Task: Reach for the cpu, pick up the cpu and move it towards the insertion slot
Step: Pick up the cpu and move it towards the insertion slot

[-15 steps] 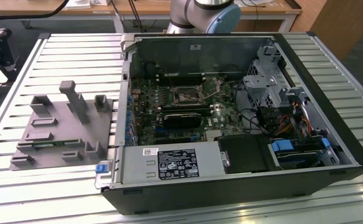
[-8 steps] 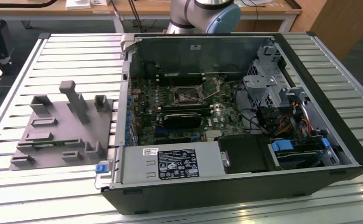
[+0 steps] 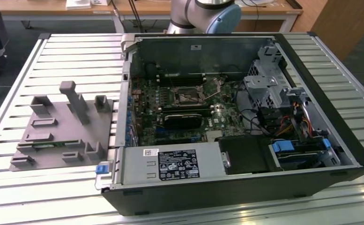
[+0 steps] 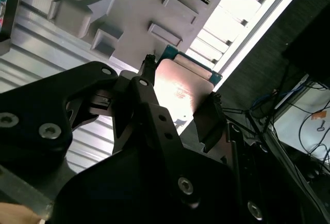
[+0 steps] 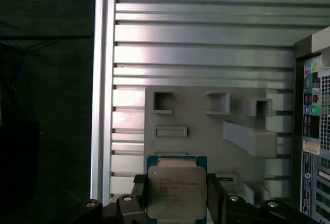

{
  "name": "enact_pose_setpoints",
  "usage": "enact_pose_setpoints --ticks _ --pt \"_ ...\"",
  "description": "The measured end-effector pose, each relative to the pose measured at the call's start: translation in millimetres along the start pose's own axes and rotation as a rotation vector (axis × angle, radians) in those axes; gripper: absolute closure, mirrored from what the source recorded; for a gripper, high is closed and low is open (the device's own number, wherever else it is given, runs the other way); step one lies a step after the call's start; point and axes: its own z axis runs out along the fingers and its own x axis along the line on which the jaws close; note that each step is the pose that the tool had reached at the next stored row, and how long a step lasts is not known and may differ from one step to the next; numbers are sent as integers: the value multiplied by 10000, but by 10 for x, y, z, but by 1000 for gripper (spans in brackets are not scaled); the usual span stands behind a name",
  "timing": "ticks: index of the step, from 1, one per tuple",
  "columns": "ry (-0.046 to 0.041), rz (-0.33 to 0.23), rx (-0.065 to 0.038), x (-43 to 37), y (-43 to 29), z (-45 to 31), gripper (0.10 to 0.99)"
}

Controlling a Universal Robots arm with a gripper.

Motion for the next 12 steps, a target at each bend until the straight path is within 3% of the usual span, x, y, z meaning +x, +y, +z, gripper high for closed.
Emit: enact_pose_setpoints --ticks 12 --pt "0 0 23 1 20 -290 541"
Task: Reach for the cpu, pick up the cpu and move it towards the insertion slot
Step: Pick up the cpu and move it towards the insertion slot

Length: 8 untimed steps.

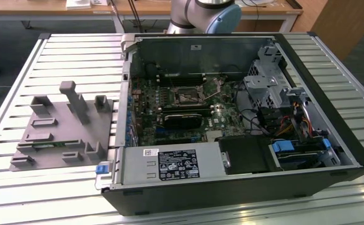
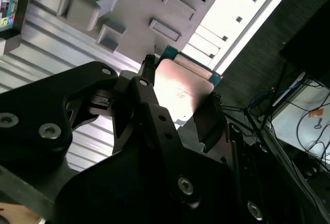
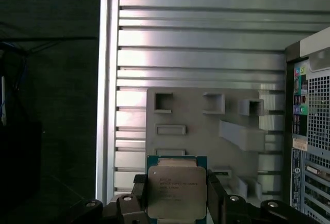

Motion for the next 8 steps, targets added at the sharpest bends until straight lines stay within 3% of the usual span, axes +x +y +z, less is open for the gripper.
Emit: enact_pose_setpoints --ticks 5,8 --pt "1 0 4 1 8 -134 541" --pt "-2 1 6 -5 13 -143 541"
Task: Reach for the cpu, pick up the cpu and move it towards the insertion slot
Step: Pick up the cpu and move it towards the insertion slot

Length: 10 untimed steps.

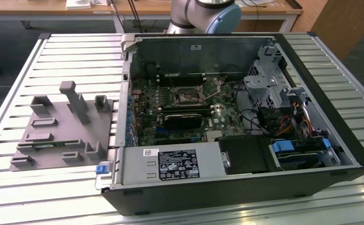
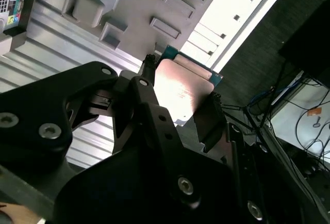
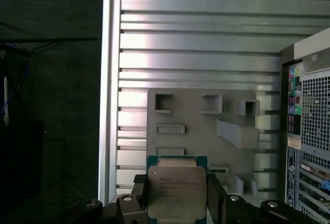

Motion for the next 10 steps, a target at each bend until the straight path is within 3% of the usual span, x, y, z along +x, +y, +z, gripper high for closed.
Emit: enact_pose_setpoints --ticks 10 --pt "1 0 1 -191 -1 -1 541"
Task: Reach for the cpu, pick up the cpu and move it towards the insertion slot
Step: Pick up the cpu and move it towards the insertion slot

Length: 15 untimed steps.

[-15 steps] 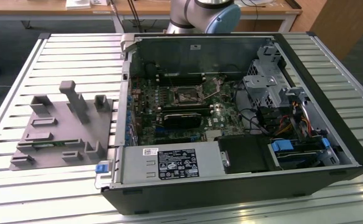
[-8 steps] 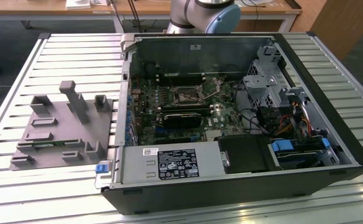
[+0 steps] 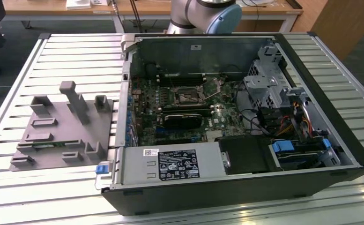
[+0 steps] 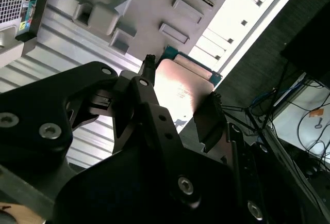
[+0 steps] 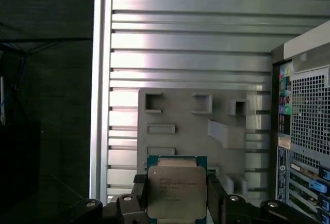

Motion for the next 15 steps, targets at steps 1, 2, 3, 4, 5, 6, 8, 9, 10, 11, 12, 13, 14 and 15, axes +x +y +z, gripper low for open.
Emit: enact_pose_setpoints --ticks 1,2,3,4,5,6,8,9,10,11,12,13,14,15 --pt "0 0 -1 -13 0 0 541" --pt "0 0 0 -95 -1 -1 541" --pt "0 0 0 -117 -1 -1 541" --pt "0 0 -1 -133 -1 0 541" --pt "0 0 0 -150 -1 0 541" --pt "0 0 0 -167 -1 0 541" --pt "0 0 0 -204 -1 -1 541" --pt "-1 0 0 -224 -1 0 541" --pt "1 0 0 -244 -1 -1 541" --pt "1 0 0 -262 -1 -2 541" --pt "0 0 0 -277 -2 -1 541" --pt "1 0 0 -290 -2 -2 541" --pt "0 0 0 -301 -2 -1 541" --pt "0 0 0 -313 -2 -1 541"
